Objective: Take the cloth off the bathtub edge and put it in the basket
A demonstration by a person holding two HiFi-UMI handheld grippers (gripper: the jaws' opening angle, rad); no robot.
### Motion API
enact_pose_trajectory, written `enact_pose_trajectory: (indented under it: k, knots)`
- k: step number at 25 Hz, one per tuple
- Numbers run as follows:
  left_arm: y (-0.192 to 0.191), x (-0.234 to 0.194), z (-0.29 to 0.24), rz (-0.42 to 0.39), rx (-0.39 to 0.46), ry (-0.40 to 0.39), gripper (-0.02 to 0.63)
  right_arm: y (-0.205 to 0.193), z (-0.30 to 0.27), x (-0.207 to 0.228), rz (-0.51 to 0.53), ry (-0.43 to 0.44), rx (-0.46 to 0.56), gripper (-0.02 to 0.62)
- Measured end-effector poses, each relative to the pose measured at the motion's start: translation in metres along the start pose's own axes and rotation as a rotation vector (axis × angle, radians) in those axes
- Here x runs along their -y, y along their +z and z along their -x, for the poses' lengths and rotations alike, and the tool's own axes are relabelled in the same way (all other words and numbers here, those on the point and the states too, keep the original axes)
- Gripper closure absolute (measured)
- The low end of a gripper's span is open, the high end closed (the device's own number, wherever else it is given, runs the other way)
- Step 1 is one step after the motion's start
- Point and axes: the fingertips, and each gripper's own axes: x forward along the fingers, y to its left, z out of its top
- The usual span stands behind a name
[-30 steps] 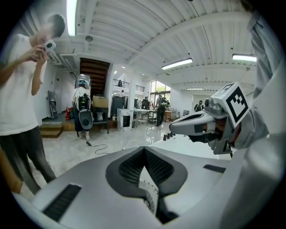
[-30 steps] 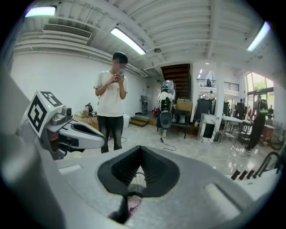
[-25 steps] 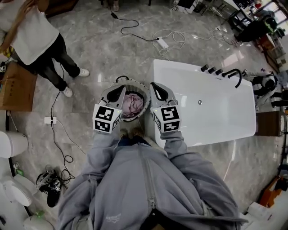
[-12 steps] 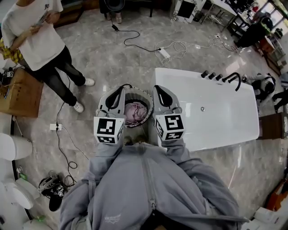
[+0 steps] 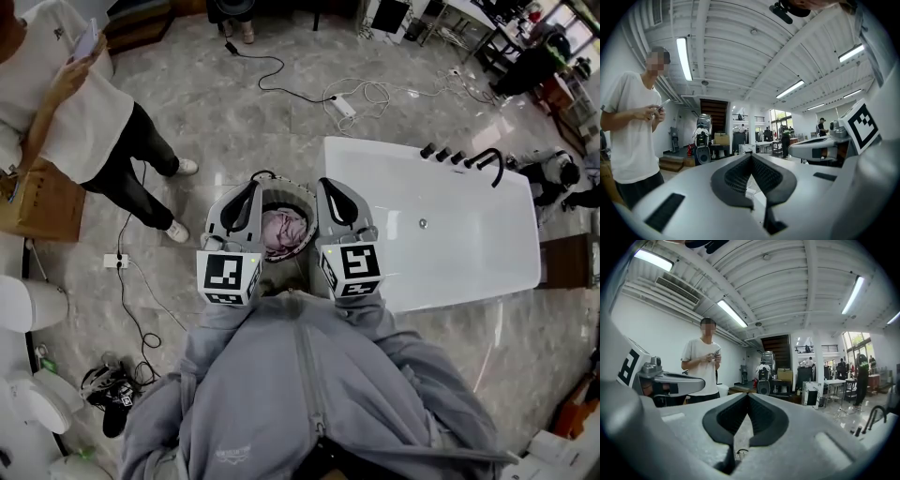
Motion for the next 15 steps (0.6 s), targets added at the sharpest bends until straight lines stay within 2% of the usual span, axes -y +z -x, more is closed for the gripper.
enact_pose_trajectory:
  k: [15]
  knots:
    - [-0.0022, -0.0059, -0.0065, -0.004, 0.011, -0.020, 0.601, 0.0022, -0.0099, -0.0016, 0.025, -0.005, 0.003, 0.591]
